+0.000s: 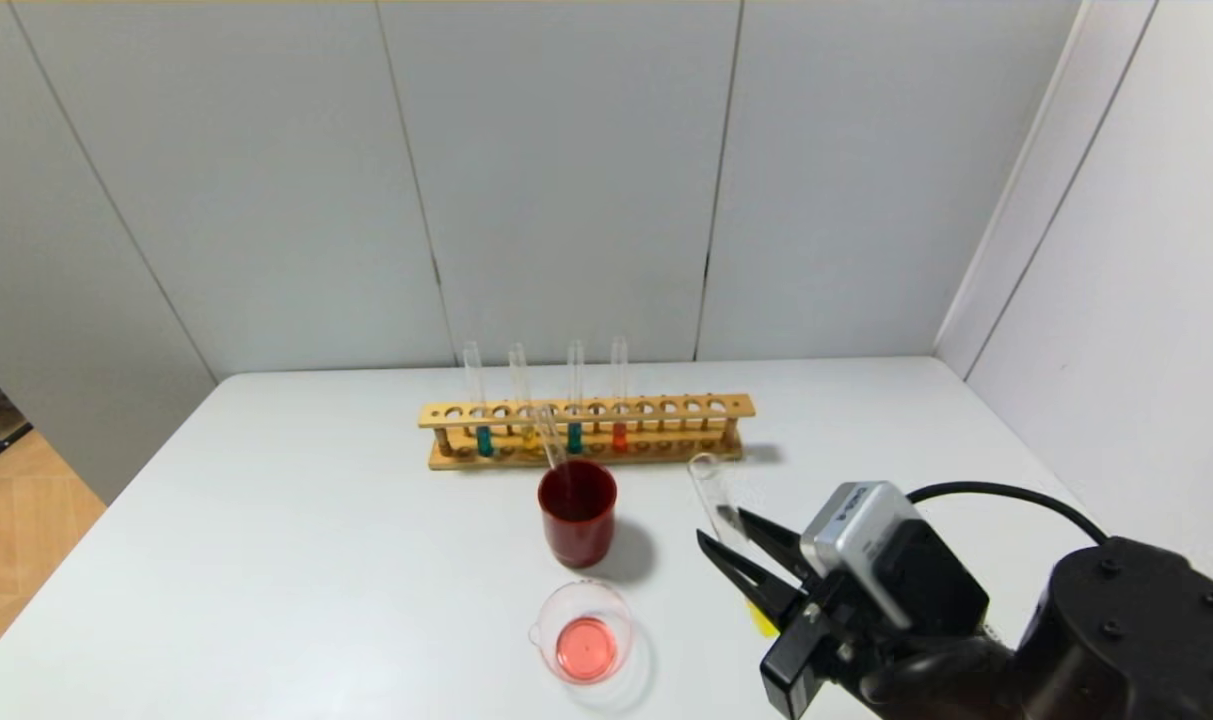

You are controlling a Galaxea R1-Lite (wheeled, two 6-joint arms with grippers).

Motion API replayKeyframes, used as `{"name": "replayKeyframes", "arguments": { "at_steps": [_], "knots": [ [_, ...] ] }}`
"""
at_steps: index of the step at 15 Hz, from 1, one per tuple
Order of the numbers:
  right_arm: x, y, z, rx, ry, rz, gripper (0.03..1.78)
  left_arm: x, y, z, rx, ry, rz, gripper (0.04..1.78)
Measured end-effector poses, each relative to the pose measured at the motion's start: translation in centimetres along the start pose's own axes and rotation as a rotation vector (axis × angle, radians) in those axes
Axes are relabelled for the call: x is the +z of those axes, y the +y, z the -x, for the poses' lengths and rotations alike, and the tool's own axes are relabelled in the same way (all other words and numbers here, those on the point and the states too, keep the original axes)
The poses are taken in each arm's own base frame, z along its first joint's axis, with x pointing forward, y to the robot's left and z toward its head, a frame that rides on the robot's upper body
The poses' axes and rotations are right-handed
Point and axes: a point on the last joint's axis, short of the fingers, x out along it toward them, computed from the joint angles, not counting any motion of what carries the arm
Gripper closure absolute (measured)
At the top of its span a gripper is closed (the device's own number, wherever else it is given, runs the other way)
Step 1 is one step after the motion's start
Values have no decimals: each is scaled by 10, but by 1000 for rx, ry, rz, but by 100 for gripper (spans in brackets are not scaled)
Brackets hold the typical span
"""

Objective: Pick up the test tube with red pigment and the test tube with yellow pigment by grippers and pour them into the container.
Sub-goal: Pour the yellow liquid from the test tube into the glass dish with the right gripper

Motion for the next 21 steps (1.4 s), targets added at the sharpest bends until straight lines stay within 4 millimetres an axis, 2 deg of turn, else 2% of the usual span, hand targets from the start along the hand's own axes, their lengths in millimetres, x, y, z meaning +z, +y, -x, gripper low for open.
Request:
{"name": "replayKeyframes", "arguments": {
  "at_steps": [5, 15, 21],
  "knots": [
    [-18, 10, -17, 25, 76, 76, 153, 0, 0, 0, 0, 0, 0, 7],
    [-35, 15, -62, 25, 122, 192, 153, 0, 0, 0, 0, 0, 0, 7],
    [-50, 10, -65, 96, 204, 330, 153, 0, 0, 0, 0, 0, 0, 7]
  ]
}}
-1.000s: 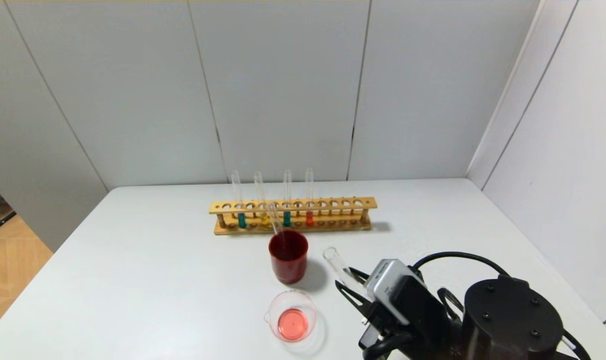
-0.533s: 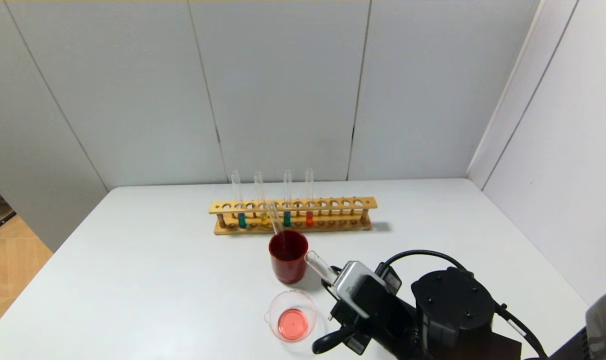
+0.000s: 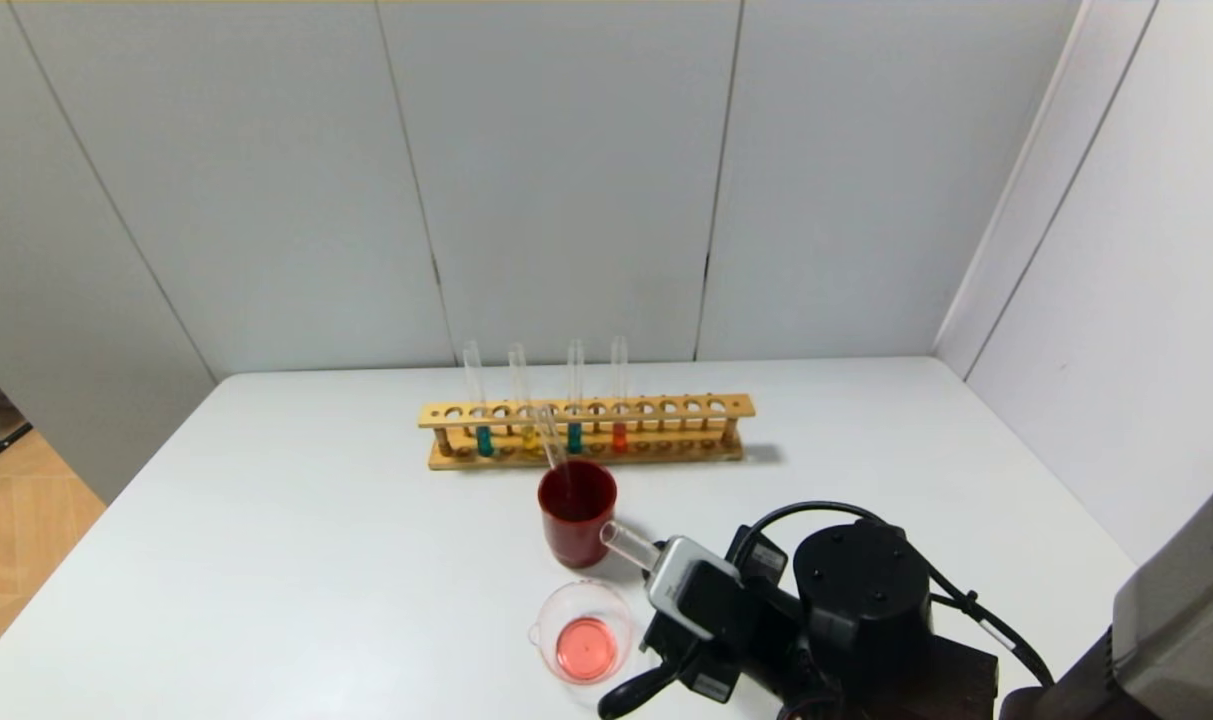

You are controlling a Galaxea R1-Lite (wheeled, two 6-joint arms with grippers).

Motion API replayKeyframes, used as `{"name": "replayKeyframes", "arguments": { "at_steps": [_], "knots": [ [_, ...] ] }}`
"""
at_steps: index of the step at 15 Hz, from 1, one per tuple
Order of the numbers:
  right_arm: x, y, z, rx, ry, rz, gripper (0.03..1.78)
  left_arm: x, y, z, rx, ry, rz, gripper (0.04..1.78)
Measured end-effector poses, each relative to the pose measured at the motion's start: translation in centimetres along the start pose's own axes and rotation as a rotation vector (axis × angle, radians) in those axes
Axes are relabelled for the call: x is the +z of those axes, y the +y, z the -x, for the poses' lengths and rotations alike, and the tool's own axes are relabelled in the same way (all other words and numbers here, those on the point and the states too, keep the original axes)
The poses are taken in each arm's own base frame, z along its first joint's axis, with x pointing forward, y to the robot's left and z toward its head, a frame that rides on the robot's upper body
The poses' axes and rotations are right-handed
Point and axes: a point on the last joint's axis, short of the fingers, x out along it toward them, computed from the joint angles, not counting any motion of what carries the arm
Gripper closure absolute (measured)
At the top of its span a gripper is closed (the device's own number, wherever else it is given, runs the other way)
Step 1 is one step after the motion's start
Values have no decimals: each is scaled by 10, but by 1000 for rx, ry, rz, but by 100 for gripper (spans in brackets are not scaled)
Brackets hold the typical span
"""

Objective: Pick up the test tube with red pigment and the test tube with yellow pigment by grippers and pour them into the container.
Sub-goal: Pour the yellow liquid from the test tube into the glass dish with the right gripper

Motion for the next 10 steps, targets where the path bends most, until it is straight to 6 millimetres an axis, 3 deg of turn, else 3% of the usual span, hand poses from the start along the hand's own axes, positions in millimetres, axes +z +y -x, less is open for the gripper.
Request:
{"name": "replayKeyframes", "arguments": {
  "at_steps": [10],
  "knots": [
    [7, -2, -11, 51, 32, 144, 153, 0, 0, 0, 0, 0, 0, 7]
  ]
}}
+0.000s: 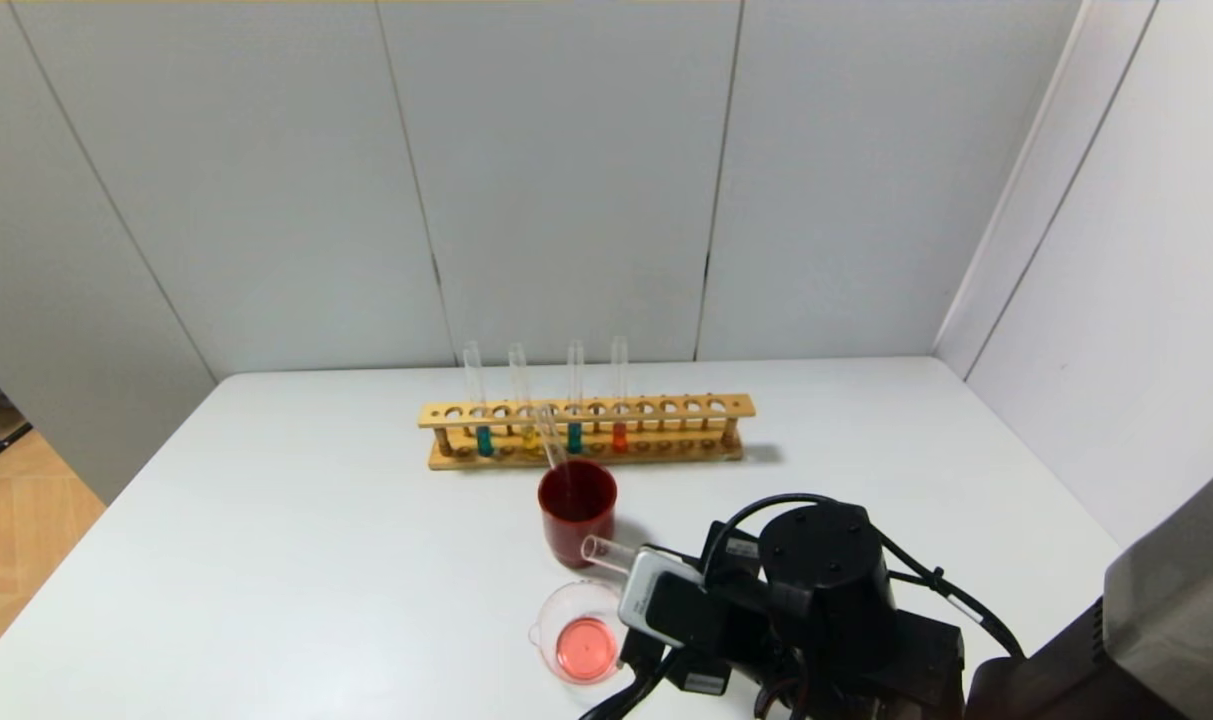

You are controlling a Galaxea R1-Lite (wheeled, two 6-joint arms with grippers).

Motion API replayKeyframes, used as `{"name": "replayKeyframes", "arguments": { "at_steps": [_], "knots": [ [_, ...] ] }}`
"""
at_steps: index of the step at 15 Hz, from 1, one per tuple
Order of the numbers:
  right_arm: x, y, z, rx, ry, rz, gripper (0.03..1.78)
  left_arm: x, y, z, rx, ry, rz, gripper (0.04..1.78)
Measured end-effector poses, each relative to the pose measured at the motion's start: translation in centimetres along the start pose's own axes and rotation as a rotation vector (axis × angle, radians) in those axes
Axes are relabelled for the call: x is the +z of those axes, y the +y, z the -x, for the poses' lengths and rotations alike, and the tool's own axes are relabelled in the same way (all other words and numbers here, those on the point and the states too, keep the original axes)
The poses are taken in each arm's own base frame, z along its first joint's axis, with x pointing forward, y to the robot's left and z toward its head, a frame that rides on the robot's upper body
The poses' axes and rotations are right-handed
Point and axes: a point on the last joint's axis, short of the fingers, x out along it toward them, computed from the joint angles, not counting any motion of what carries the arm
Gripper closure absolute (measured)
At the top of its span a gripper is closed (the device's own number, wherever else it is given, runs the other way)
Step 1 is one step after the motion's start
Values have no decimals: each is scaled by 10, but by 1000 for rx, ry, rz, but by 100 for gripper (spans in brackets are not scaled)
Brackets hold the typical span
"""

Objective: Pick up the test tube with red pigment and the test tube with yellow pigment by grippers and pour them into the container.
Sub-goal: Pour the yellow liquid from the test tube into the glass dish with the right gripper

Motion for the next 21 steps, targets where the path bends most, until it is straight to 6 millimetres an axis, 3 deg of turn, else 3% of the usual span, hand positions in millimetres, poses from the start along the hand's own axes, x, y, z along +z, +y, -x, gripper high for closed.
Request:
{"name": "replayKeyframes", "arguments": {
  "at_steps": [13, 21],
  "knots": [
    [-3, -1, 1, 36, 108, 230, 153, 0, 0, 0, 0, 0, 0, 7],
    [1, -1, -2, -2, 92, 228, 153, 0, 0, 0, 0, 0, 0, 7]
  ]
}}
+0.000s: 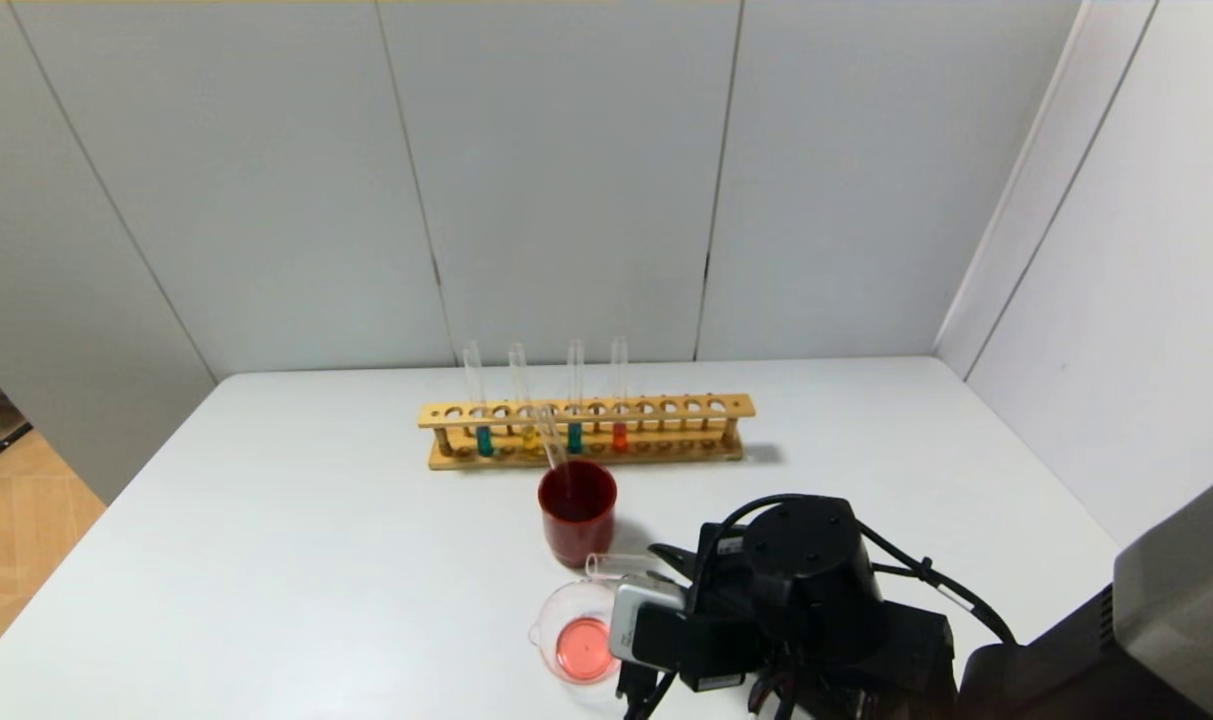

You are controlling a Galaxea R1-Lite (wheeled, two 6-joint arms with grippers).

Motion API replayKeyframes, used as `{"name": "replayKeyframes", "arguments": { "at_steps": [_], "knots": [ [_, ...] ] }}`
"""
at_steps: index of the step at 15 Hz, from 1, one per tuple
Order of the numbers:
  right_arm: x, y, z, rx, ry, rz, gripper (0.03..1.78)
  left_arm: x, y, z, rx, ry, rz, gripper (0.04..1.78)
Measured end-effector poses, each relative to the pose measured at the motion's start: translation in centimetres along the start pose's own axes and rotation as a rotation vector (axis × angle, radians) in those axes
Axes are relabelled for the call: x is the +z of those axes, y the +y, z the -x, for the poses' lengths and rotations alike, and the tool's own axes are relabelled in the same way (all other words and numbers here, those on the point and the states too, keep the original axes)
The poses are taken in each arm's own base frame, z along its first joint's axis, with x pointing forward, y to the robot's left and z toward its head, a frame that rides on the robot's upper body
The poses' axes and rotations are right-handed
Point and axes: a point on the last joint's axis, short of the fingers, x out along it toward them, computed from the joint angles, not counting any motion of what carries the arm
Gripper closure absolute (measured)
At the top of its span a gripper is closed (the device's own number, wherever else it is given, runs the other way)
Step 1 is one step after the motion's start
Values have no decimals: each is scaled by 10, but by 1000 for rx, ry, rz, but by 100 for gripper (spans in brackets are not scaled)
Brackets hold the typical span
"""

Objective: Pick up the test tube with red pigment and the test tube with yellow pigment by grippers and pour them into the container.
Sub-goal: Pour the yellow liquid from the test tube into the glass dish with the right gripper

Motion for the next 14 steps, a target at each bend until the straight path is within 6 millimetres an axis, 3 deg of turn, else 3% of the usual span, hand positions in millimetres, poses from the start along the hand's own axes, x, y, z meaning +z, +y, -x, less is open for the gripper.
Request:
{"name": "replayKeyframes", "arguments": {
  "at_steps": [14],
  "knots": [
    [2, 1, -7, -20, 63, 61, 153, 0, 0, 0, 0, 0, 0, 7]
  ]
}}
